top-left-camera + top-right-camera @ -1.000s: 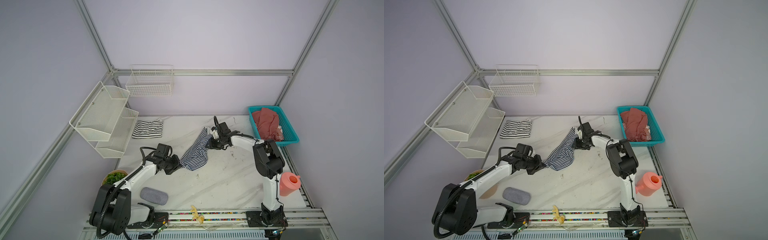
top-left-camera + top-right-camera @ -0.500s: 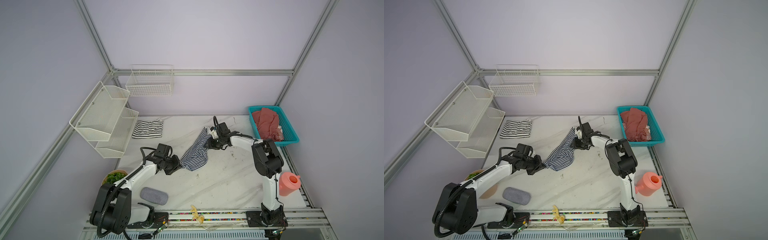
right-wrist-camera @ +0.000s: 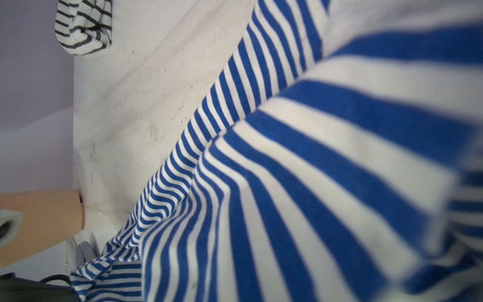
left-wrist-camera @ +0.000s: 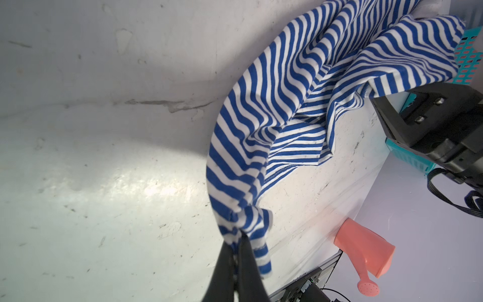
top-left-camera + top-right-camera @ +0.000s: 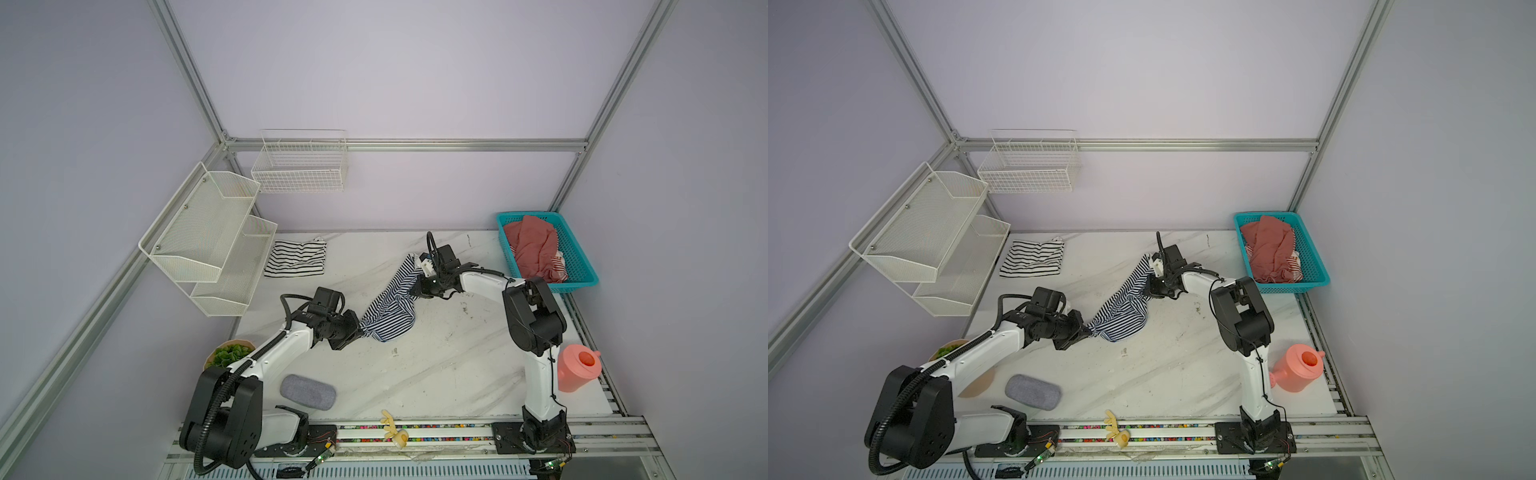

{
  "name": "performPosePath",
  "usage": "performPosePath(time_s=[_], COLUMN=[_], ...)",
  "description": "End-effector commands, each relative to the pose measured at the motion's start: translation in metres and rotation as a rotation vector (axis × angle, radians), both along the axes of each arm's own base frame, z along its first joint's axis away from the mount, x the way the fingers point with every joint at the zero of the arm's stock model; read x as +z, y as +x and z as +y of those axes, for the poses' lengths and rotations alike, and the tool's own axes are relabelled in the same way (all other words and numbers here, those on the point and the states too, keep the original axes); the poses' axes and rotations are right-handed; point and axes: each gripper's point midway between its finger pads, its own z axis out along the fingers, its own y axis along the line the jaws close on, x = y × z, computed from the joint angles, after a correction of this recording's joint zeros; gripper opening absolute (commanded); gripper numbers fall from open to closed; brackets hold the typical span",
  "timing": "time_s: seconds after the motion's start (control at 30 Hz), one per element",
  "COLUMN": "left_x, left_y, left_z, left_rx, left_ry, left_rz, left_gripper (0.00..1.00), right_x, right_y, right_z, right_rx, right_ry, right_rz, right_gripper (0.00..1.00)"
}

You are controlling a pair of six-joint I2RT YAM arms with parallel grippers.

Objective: Fold and stack the tank tops
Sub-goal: 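Lift the blue top high with both grippers, holding it hanging between them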

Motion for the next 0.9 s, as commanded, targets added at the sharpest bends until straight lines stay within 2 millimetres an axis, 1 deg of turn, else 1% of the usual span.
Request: performPosePath(time_s=[0.0,0.13,0.23,0.33,0.43,0.53,0.6,0.73,0.8,0.83,0.87], left_x=[0.035,0.043,0.051,0.061,0.077,0.099,0.115,0.145,0.168,0.181,0.198], left_y=[0.023,0.027,0.03,0.035,0.042,0.051,0.057,0.067,0.075,0.079,0.083], left_z=[-0.004,-0.003,-0.002,-0.002,0.002,0.007,0.011,0.017,0.021,0.022,0.024], left_rx=[-0.017,-0.02,-0.019,-0.018,-0.011,0.0,0.01,0.022,0.033,0.037,0.036], left_ry=[-0.012,-0.004,-0.007,-0.007,-0.001,0.005,0.008,0.011,0.015,0.013,0.008], left_rz=[-0.111,-0.131,-0.15,-0.177,-0.214,-0.268,-0.309,-0.389,-0.451,-0.483,-0.521], left_gripper=[0.0,0.0,0.0,0.0,0.0,0.0,0.0,0.0,0.0,0.0,0.0], right_x=[0.023,0.047,0.066,0.082,0.101,0.126,0.147,0.184,0.211,0.224,0.242], right_y=[-0.001,-0.001,-0.004,-0.009,-0.015,-0.021,-0.026,-0.037,-0.04,-0.041,-0.041], right_z=[-0.004,-0.013,-0.021,-0.031,-0.042,-0.054,-0.06,-0.069,-0.071,-0.073,-0.076], right_rx=[-0.011,-0.046,-0.068,-0.095,-0.124,-0.158,-0.177,-0.201,-0.208,-0.214,-0.225], right_ry=[0.001,-0.017,-0.029,-0.05,-0.077,-0.085,-0.075,-0.046,-0.013,-0.005,0.003], right_rz=[-0.044,-0.088,-0.121,-0.148,-0.181,-0.231,-0.268,-0.335,-0.389,-0.416,-0.455], right_gripper=[0.0,0.0,0.0,0.0,0.0,0.0,0.0,0.0,0.0,0.0,0.0])
